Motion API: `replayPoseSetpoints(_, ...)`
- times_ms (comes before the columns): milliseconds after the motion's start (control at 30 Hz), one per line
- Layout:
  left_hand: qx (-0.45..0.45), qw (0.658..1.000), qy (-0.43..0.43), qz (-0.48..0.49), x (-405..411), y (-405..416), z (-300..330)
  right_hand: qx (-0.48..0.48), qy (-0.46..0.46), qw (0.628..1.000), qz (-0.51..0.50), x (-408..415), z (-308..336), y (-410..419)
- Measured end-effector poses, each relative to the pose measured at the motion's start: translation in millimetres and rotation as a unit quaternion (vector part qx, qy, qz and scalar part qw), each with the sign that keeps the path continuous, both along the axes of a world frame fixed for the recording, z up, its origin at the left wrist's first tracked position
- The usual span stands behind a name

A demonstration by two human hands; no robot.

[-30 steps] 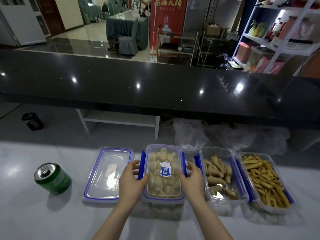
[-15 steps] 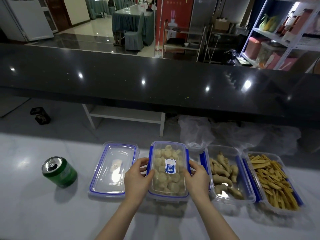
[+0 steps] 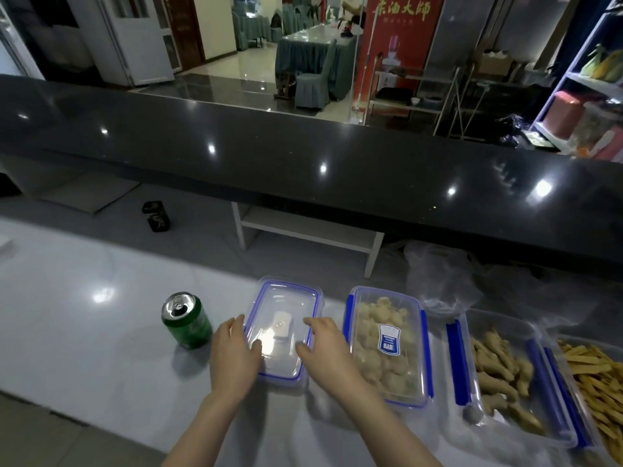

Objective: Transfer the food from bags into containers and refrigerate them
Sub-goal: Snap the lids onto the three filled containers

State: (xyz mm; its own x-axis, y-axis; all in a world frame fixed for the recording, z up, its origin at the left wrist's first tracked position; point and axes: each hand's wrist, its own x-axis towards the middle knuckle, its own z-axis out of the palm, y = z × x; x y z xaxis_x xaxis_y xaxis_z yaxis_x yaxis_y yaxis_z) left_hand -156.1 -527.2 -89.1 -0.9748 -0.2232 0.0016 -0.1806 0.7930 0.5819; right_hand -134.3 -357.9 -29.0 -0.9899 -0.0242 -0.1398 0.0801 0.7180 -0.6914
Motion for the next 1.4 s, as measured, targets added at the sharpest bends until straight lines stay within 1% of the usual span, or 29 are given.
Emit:
replayPoseSetpoints(67, 0.036, 0.999, -0.029, -0.02, -1, -5, -1, 0.025, -0.044, 0.998, 0.034, -5, -6, -12)
replayPoseSetpoints(133, 0.08, 0.996, -0.025, -0.033, 1, -7, -1, 0.039, -0.069, 0.996, 0.035, -7, -12, -19)
replayPoseSetpoints(300, 0.16, 0.986, 0.045, -0.006, 3, -14, 6, 0.041, -0.075, 0.996, 0.009, -11, -23, -25)
replayPoseSetpoints(400, 0.247, 0.966, 0.08, 0.008, 2, -13, 22, 0.017, -0.058, 0.998, -0.008, -15, -22, -26)
replayPoseSetpoints(467, 0.294, 0.95, 0.103, 0.005, 2, -10, 32, -0.03, -0.039, 0.999, -0.023, -16, -19, -30)
replayPoseSetpoints(533, 0.336, 0.934, 0.124, 0.001, 3, -6, 42, -0.107, -0.022, 0.993, -0.04, -19, -12, -34)
replayPoseSetpoints(600, 0.362, 0.922, 0.137, -0.009, 5, 2, 53, -0.193, -0.013, 0.98, -0.055, -24, 1, -38)
replayPoseSetpoints(700, 0.376, 0.91, 0.169, -0.043, 14, 17, 74, -0.275, 0.013, 0.958, -0.086, -30, 21, -37)
replayPoseSetpoints(800, 0.368, 0.899, 0.217, -0.093, 24, 37, 90, -0.366, 0.034, 0.92, -0.135, -27, 41, -22)
replayPoseSetpoints(833, 0.367, 0.895, 0.23, -0.111, 28, 45, 94, -0.383, 0.05, 0.911, -0.144, -24, 48, -14)
replayPoseSetpoints(900, 0.359, 0.89, 0.24, -0.148, 37, 63, 100, -0.379, 0.088, 0.909, -0.152, -14, 60, 5)
replayPoseSetpoints(967, 0.348, 0.888, 0.233, -0.188, 44, 83, 102, -0.371, 0.112, 0.906, -0.171, -2, 65, 27)
replayPoseSetpoints(1067, 0.32, 0.89, 0.23, -0.231, 55, 119, 100, -0.39, 0.127, 0.889, -0.203, 18, 65, 71)
replayPoseSetpoints(1133, 0.299, 0.899, 0.231, -0.219, 64, 146, 95, -0.414, 0.139, 0.873, -0.218, 35, 65, 105)
replayPoseSetpoints(1200, 0.291, 0.914, 0.219, -0.177, 71, 173, 86, -0.422, 0.146, 0.864, -0.234, 55, 67, 143)
replayPoseSetpoints(1300, 0.304, 0.93, 0.154, -0.139, 77, 216, 74, -0.397, 0.143, 0.867, -0.264, 84, 62, 198)
replayPoseSetpoints(1400, 0.365, 0.918, 0.062, -0.141, 92, 261, 72, -0.384, 0.121, 0.869, -0.287, 109, 51, 245)
